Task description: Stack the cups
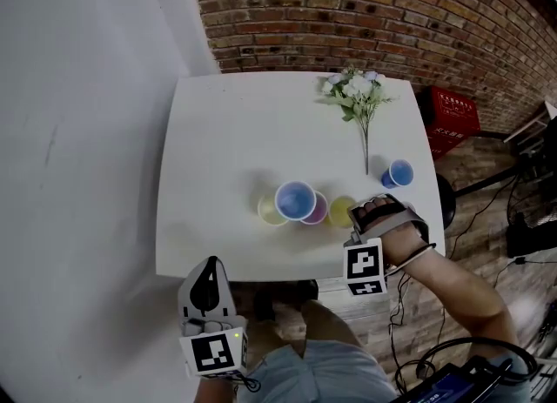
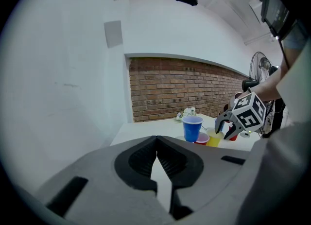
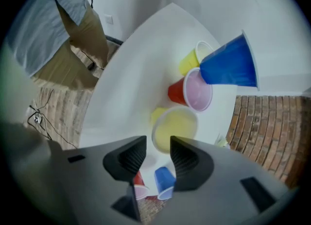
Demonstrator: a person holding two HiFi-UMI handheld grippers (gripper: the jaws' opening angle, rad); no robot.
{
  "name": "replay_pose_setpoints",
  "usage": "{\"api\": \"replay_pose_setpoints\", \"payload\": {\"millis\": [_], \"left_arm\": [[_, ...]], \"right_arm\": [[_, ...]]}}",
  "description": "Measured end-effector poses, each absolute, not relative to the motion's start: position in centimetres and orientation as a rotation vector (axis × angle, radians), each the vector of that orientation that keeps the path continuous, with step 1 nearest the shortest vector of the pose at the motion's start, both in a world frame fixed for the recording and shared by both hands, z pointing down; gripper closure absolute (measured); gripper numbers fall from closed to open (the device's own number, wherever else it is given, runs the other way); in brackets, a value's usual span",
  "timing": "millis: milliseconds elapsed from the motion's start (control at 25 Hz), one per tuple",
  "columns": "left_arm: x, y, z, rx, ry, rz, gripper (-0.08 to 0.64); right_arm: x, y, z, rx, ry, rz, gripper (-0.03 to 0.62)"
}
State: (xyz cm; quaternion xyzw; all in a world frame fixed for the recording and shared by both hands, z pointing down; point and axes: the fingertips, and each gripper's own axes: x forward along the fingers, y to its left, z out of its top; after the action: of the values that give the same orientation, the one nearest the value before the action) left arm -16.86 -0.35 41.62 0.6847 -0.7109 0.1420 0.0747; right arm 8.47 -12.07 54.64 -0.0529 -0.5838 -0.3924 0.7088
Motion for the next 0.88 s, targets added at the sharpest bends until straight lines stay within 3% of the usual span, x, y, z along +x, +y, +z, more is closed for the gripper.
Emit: {"api": "replay_pose_setpoints", "payload": {"millis": [880], "left_arm": [[-16.8, -0.1, 41.8, 2.046, -2.138, 0.432, 0.551]], "right_arm": [[8.2, -12.1, 53.5, -0.060, -1.349, -0.855, 0.383]]}}
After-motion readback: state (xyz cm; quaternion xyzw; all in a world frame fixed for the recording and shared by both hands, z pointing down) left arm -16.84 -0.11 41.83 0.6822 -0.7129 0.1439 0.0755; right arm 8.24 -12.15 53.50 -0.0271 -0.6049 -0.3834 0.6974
